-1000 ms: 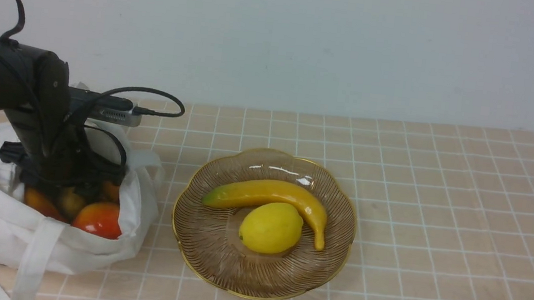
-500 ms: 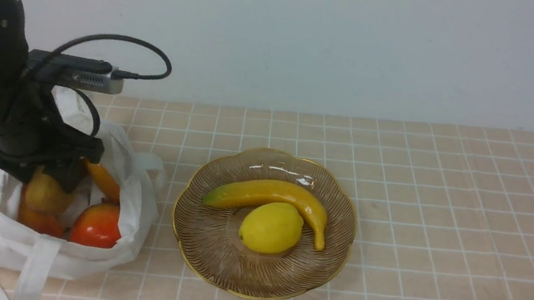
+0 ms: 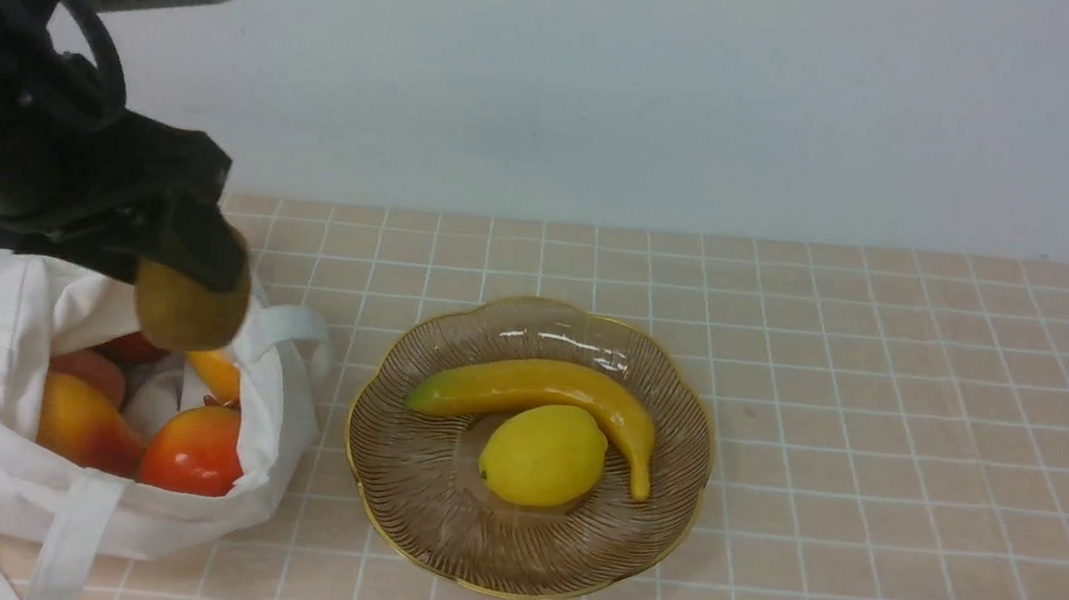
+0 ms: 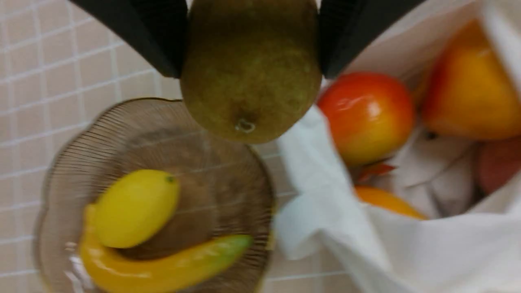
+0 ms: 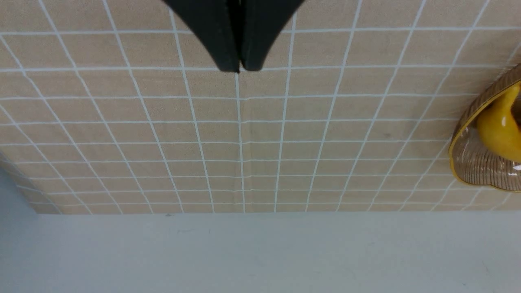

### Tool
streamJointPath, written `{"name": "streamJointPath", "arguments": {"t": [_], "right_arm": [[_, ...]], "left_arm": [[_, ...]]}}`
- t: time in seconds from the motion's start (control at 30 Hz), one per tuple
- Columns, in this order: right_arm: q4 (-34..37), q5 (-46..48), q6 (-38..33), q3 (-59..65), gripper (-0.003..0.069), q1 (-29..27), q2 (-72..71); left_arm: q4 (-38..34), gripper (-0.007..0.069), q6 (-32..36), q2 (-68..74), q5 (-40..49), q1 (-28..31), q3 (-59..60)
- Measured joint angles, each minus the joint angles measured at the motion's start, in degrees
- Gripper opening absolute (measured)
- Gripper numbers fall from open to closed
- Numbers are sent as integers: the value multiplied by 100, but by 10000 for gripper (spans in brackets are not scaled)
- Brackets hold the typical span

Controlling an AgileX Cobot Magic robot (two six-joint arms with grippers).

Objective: Take the fruit out of the bag on the brown coffee tablecloth and place them on the plate.
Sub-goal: 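Move the kiwi from the bag and put it on the plate with the left gripper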

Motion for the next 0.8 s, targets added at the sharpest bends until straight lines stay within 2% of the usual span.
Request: {"name": "streamJointPath", "arguments": {"t": [0.13, 0.4, 0.57, 0.8], "right_arm": [[0, 0, 0, 0, -17, 0, 0], [0, 0, 0, 0, -17, 0, 0], [0, 0, 0, 0, -17, 0, 0], [-5, 0, 0, 0, -17, 0, 0]], "left_arm": [[-519, 370, 428, 435, -318, -654, 0], [-399, 370, 586, 1585, -1842, -1824, 0], [-196, 370, 611, 2153, -2574, -2098, 0], [-124, 372, 617, 2508, -2887, -2128, 0]]}}
